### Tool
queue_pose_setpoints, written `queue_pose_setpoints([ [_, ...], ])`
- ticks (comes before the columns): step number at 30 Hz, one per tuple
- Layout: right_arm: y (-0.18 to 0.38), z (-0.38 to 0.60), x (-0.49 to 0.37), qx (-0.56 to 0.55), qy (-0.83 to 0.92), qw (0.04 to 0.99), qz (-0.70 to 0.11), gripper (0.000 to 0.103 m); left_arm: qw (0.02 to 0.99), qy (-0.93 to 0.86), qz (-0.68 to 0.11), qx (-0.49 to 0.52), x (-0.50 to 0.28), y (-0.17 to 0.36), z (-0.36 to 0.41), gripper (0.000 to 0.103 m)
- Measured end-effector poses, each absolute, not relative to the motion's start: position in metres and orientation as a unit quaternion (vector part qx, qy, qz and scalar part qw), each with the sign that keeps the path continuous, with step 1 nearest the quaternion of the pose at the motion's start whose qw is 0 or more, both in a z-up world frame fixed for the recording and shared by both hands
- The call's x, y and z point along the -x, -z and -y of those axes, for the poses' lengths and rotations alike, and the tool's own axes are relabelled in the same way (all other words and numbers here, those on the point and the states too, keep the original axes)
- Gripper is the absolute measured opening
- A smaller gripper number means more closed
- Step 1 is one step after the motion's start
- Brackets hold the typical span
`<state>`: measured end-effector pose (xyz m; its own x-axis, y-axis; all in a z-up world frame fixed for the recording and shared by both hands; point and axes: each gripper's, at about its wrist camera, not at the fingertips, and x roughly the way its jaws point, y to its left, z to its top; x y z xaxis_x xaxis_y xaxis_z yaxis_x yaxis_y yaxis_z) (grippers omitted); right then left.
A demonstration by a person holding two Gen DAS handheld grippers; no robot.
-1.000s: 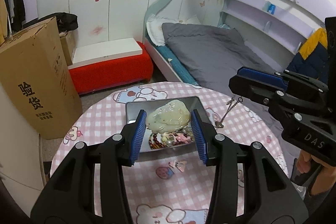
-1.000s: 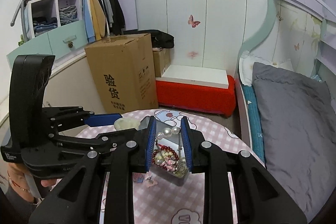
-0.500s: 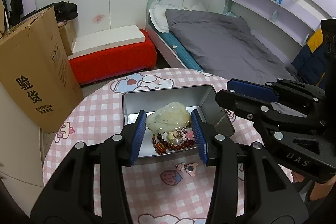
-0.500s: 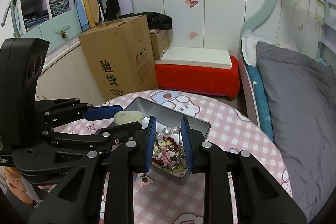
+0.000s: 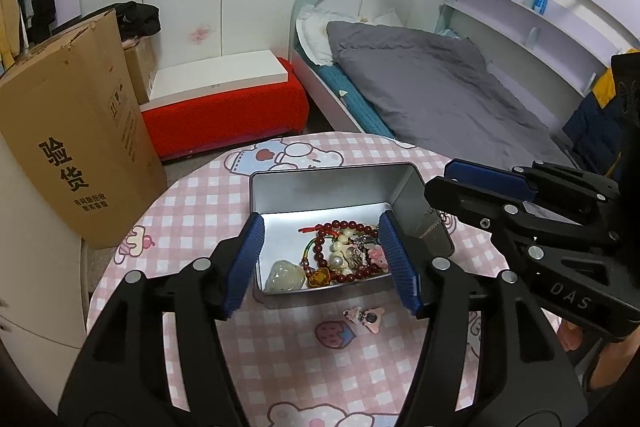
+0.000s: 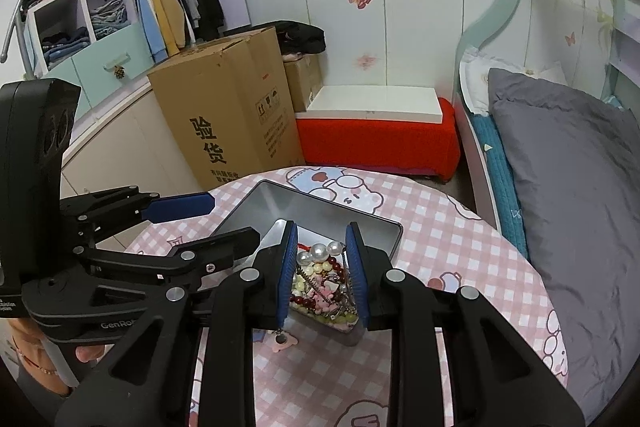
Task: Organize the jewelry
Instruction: 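Lower the left gripper to the pink charm beside the tin and close on it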
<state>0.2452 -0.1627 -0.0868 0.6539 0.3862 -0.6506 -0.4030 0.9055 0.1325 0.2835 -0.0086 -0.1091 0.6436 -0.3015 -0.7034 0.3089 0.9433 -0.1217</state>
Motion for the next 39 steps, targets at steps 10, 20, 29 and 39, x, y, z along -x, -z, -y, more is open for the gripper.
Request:
queue_pose_setpoints([
  [10,0.071,0.168,-0.219,0.011,-0.217,0.916,-0.337,0.03,0.918,0.166,-0.36,-0.016,-0.25,0.089,0.008,0.062],
  [20,0.081,0.181,-0.183,0.006,-0.209,0.918,-0.338,0.036,0.915,0.169,-0.364,-0.027,-0.212,0.103,0.017,0.063],
  [29,0.12,0.189,-0.174,-0.008,-0.199,0.904,-0.378,0.037,0.89,0.178,-0.419,-0.037,-0.213,0.154,0.038,0.063],
  [39,0.15,0.197,-0.183,-0.022,-0.195,0.894,-0.404,0.038,0.876,0.16,-0.454,-0.039,-0.235,0.193,0.052,0.062],
])
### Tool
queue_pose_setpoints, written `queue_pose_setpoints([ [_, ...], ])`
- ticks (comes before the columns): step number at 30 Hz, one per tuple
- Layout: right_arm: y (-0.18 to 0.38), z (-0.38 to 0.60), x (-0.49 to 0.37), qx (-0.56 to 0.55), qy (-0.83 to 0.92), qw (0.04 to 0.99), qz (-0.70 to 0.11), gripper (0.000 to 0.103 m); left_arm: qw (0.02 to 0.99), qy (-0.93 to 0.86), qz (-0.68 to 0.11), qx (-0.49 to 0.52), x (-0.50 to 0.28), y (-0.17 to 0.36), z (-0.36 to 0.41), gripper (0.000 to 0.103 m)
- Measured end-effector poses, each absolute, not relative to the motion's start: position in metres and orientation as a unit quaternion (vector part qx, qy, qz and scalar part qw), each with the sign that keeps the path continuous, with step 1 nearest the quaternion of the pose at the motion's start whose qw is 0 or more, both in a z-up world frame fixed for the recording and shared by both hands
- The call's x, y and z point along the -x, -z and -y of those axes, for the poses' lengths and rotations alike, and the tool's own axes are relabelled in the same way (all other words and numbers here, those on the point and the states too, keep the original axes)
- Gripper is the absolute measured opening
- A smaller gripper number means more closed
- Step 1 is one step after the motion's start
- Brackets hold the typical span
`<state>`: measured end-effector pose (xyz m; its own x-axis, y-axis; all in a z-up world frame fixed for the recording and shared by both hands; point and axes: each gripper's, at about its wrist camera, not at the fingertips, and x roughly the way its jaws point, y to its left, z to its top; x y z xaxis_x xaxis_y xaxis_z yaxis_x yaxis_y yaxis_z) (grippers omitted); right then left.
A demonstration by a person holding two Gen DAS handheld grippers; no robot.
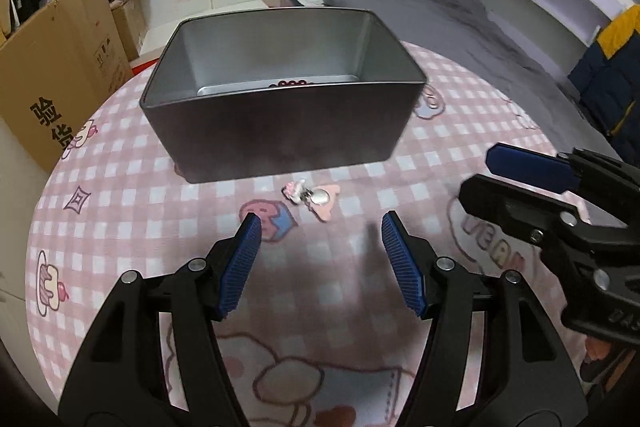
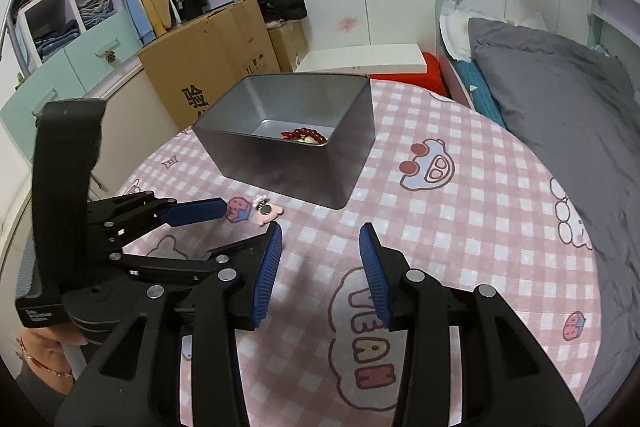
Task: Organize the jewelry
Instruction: 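Lower the left gripper to the pink charm beside the tin and close on it, then carry the pink charm into the grey tin and open the left gripper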
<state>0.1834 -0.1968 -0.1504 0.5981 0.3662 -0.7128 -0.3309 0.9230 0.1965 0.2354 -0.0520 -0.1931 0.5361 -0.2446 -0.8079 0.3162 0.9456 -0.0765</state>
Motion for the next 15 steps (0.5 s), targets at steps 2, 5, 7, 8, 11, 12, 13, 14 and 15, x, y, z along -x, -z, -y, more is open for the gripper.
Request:
queue_pose_setpoints([
  [2,0.153,0.197,-0.187,-0.022,-0.195,0.893,-0.406,0.038,0.876,0.161,-0.453,-0.04,-0.237,0.195,0.055,0.062],
  [5,0.156,0.2,-0.19,-0.024,-0.194,0.892,-0.407,0.039,0.875,0.16,-0.454,-0.046,-0.242,0.197,0.058,0.057],
  [7,0.156,0.2,-0.191,-0.025,-0.193,0.892,-0.407,0.039,0.876,0.156,-0.453,-0.056,-0.244,0.198,0.061,0.047],
  [8,0.156,0.201,-0.192,-0.026,-0.192,0.893,-0.406,0.039,0.877,0.154,-0.451,-0.067,-0.243,0.199,0.064,0.043],
  [11,0.153,0.203,-0.194,-0.028,-0.189,0.895,-0.404,0.04,0.877,0.16,-0.447,-0.073,-0.243,0.199,0.066,0.031],
  [12,0.151,0.203,-0.196,-0.028,-0.188,0.895,-0.403,0.041,0.877,0.162,-0.448,-0.07,-0.244,0.199,0.065,0.03],
  [13,0.15,0.203,-0.196,-0.028,-0.188,0.896,-0.402,0.041,0.876,0.164,-0.448,-0.071,-0.244,0.199,0.064,0.029],
  [14,0.149,0.203,-0.197,-0.028,-0.187,0.896,-0.401,0.041,0.876,0.167,-0.448,-0.071,-0.244,0.199,0.064,0.029],
  [15,0.148,0.203,-0.198,-0.028,-0.187,0.897,-0.4,0.042,0.876,0.167,-0.447,-0.072,-0.244,0.199,0.064,0.025],
])
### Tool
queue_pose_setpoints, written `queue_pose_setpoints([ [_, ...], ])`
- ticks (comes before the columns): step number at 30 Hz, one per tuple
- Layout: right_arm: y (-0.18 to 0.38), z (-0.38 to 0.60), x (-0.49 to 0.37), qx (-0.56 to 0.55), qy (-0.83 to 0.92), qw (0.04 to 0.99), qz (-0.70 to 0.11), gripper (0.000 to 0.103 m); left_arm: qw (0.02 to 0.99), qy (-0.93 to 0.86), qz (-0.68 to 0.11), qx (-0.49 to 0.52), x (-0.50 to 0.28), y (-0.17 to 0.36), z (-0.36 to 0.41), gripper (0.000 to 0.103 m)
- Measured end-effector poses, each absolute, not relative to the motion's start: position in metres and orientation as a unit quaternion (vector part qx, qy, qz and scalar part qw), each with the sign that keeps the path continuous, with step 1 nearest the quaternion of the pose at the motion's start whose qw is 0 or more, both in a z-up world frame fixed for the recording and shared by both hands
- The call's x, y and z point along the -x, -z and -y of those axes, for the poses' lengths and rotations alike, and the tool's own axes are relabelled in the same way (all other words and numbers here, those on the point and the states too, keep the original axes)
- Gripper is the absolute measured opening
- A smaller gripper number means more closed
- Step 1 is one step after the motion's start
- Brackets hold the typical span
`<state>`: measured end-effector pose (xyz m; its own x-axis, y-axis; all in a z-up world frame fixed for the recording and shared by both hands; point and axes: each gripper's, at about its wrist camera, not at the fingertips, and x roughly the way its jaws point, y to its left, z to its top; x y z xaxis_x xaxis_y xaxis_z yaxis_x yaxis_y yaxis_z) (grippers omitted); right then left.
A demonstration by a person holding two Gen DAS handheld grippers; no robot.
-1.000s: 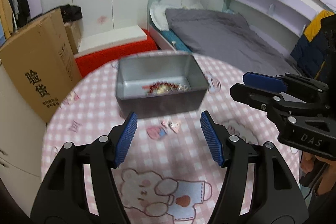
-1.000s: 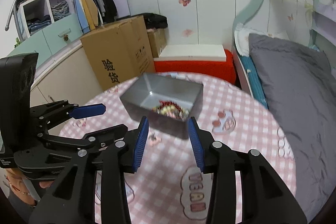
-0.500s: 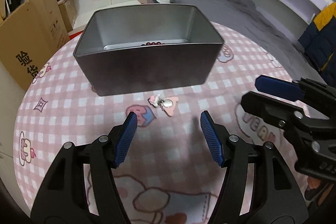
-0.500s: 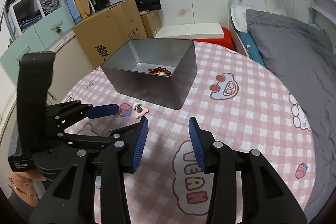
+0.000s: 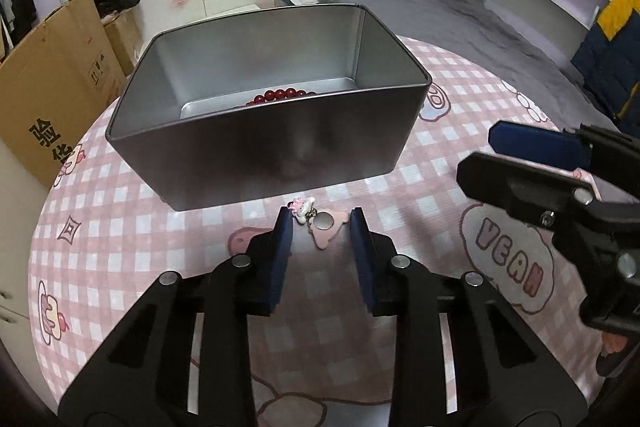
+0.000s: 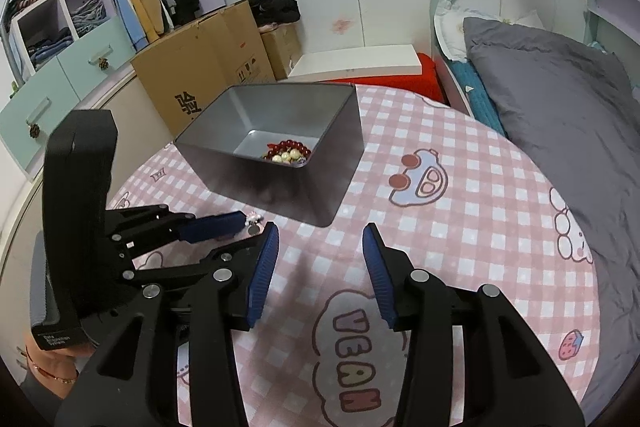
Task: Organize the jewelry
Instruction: 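Carry the pink charm into the grey tin and open the left gripper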
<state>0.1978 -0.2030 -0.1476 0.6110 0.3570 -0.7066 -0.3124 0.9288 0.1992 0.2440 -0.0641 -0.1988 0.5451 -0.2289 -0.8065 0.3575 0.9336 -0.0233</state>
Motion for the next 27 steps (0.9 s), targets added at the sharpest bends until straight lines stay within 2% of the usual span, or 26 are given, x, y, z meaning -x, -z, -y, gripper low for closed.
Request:
queue_pose_setpoints([
  [7,0.138,0.202,-0.201,-0.033,-0.18,0.902,-0.39,0.042,0.876,0.182,-0.445,-0.044,-0.238,0.191,0.043,0.025],
  [16,0.122,0.198,-0.217,-0.05,-0.164,0.913,-0.371,0.042,0.905,0.19,-0.381,-0.003,-0.215,0.132,0.001,0.025],
  [22,0.123,0.189,-0.237,-0.038,-0.15,0.913,-0.377,0.042,0.916,0.175,-0.36,-0.004,-0.232,0.111,-0.006,0.025],
  [25,0.128,0.183,-0.246,-0.025,-0.144,0.91,-0.388,0.034,0.917,0.166,-0.361,-0.01,-0.247,0.109,-0.003,0.025],
  [27,0.131,0.18,-0.25,-0.017,-0.141,0.908,-0.393,0.024,0.917,0.164,-0.364,-0.017,-0.256,0.11,0.0,0.025],
])
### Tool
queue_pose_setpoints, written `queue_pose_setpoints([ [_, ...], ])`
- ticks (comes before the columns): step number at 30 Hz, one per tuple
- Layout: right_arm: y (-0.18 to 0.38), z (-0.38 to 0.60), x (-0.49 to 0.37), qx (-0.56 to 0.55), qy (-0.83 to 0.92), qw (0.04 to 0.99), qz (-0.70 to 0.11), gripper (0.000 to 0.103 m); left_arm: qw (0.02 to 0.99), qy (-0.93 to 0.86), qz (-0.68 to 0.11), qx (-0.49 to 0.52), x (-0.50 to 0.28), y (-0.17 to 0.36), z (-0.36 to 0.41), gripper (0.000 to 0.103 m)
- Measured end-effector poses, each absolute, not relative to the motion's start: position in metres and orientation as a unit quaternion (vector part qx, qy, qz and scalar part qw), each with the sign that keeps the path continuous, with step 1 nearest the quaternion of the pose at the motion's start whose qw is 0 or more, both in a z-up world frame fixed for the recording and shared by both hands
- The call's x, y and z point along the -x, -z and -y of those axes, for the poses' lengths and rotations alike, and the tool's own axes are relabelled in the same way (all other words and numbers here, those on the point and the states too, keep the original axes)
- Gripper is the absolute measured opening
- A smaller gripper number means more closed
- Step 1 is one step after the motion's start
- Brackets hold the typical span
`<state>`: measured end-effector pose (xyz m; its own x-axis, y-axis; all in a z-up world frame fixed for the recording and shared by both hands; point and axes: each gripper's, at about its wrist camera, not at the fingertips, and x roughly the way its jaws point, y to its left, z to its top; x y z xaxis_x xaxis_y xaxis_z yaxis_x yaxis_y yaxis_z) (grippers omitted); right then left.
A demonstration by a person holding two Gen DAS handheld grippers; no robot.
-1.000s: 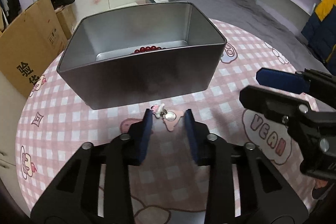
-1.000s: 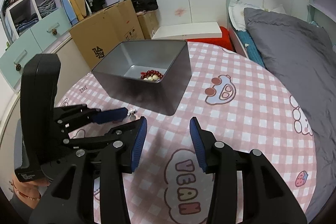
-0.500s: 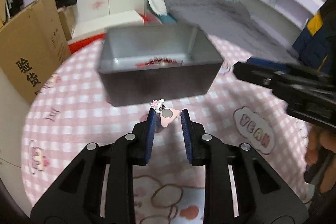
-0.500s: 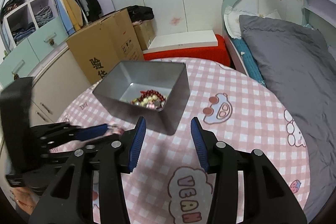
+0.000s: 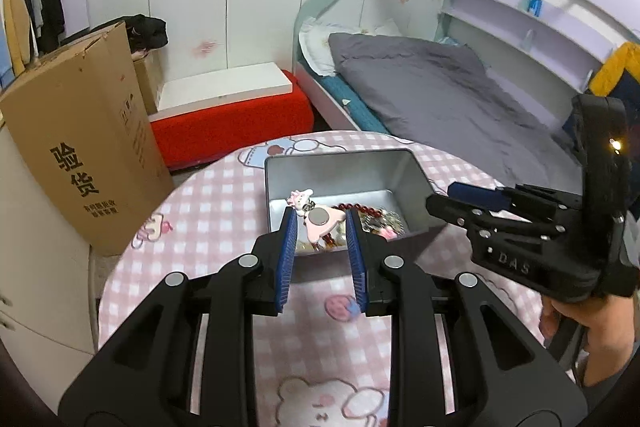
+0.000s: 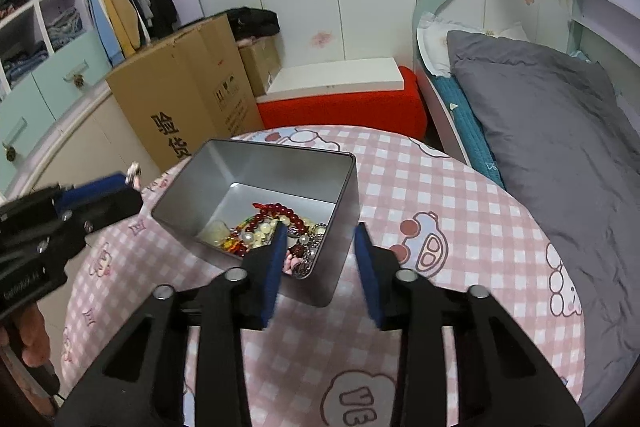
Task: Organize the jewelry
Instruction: 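Carry the pink charm into the grey tin and open the left gripper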
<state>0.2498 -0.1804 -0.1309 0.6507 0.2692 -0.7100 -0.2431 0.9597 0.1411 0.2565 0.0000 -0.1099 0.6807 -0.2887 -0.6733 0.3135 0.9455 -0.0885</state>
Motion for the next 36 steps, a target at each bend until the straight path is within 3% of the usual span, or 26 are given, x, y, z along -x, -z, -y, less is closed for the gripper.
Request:
queue_pose_setpoints([
  [5,0.137,0.177,-0.254,-0.003,-0.142,0.905,-0.401,0.01,0.912,0.164,-0.376,-0.019,-0.277,0.115,0.006,0.025],
  [27,0.138,0.174,-0.251,0.009,-0.143,0.906,-0.399,0.01,0.899,0.157,-0.409,-0.024,-0.303,0.133,0.024,0.027],
  [29,0.138,0.174,-0.252,0.008,-0.143,0.906,-0.399,0.01,0.898,0.158,-0.409,-0.024,-0.304,0.133,0.024,0.034],
  [30,0.138,0.174,-0.252,0.008,-0.143,0.906,-0.399,0.01,0.9,0.155,-0.406,-0.023,-0.303,0.132,0.023,0.053],
  [31,0.138,0.174,-0.251,0.008,-0.143,0.906,-0.399,0.01,0.904,0.152,-0.399,-0.022,-0.302,0.13,0.023,0.06],
  [36,0.138,0.174,-0.252,0.009,-0.143,0.906,-0.399,0.01,0.909,0.149,-0.389,-0.024,-0.298,0.125,0.022,0.06],
])
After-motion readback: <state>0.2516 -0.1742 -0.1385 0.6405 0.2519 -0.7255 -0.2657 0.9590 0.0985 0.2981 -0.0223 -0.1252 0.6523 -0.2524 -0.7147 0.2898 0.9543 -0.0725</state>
